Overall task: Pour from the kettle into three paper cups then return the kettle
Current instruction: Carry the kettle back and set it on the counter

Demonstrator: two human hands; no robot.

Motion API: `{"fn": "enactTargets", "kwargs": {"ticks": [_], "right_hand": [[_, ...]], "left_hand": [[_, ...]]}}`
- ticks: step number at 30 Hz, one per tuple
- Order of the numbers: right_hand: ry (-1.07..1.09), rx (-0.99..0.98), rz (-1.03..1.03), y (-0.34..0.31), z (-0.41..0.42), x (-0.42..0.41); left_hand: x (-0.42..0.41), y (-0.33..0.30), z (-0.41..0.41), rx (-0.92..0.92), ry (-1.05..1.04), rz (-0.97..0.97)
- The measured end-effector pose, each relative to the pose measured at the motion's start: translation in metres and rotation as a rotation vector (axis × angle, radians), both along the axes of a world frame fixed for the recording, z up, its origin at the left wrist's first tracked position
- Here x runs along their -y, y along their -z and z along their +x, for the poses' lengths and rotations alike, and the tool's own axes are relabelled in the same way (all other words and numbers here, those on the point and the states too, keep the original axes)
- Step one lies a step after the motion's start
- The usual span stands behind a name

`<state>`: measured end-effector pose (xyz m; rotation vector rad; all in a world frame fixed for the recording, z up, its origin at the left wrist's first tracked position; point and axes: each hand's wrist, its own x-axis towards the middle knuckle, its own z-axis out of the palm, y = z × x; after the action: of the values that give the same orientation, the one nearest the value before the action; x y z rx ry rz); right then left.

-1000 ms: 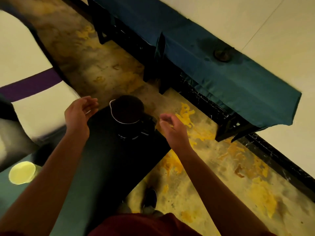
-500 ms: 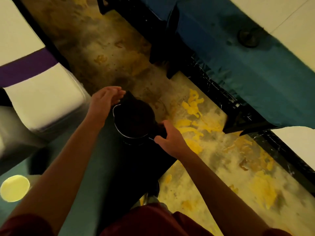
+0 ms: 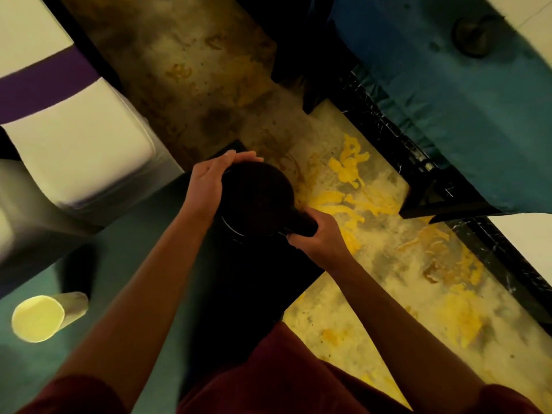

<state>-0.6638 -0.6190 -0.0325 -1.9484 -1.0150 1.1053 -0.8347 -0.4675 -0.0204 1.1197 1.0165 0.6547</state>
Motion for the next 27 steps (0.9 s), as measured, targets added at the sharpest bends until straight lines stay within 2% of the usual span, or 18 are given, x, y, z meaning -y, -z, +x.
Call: {"fn": "enactTargets", "kwargs": {"ticks": [7,12,18,21,25,27], "right_hand": [[0.016,0.000,0.049,-0.013,-0.003,0.001],[0.076,-0.015,0.098,-0.046,0.003,0.022],[0.219,0.049,0.266,-0.111,0.013,0.066],[0.293,0.099,0.379,-0.143,0.031,0.091],[0.387,0.160,0.483,-0.176,0.060,0.123],[0.437,0.177,0.514,-0.189,0.078,0.142]], "left_hand": [[0.002,-0.018,0.003,-0.060,-0.024,-0.082],[0.014,-0.053,0.012,-0.088,0.064,-0.043],[0.037,-0.108,0.035,0.154,0.307,0.087],[0.058,-0.139,0.063,0.277,0.349,0.189],[0.087,-0.175,0.100,0.251,0.380,0.482],[0.104,-0.193,0.121,0.291,0.412,0.488]]}}
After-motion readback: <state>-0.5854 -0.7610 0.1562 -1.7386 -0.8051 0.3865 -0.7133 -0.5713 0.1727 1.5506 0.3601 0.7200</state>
